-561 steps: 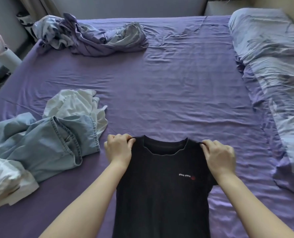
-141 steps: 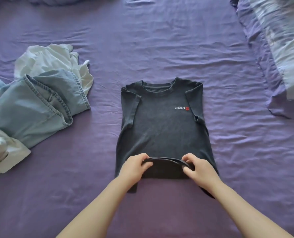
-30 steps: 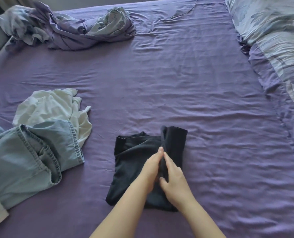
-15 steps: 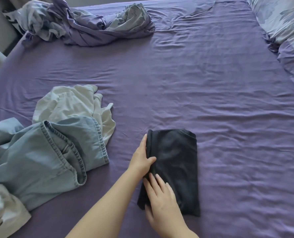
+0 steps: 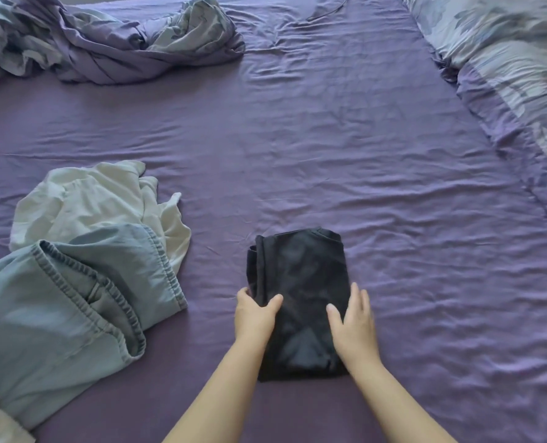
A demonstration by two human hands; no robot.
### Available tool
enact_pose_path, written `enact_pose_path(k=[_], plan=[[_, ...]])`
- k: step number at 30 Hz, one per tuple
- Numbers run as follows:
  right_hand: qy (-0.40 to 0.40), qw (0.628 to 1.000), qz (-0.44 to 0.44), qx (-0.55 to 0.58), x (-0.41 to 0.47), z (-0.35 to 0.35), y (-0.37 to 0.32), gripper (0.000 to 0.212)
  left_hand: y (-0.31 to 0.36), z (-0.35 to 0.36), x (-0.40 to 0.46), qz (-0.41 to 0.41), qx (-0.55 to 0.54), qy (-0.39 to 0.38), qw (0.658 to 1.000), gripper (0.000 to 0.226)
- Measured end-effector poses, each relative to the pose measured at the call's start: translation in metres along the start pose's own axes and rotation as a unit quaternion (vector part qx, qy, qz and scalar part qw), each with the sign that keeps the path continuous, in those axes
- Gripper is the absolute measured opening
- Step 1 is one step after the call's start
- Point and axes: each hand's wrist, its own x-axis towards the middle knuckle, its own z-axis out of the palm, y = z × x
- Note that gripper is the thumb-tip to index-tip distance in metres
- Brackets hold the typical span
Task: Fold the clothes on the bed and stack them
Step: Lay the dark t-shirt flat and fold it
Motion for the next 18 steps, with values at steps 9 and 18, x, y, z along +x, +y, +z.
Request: enact_pose_path(k=[9, 18], plan=[[-0.039, 0.960, 0.084, 0.264, 0.047, -0.015, -0.006, 0.028, 0.011, 0.013, 0.000, 0.005, -0.100, -0.040, 0.994, 0.045], [0.049, 0.977, -0.016, 0.206, 0.062, -0.093, 0.029, 0.016, 0.061, 0.062, -0.030, 0.082, -0.124, -0.096, 0.984, 0.014]])
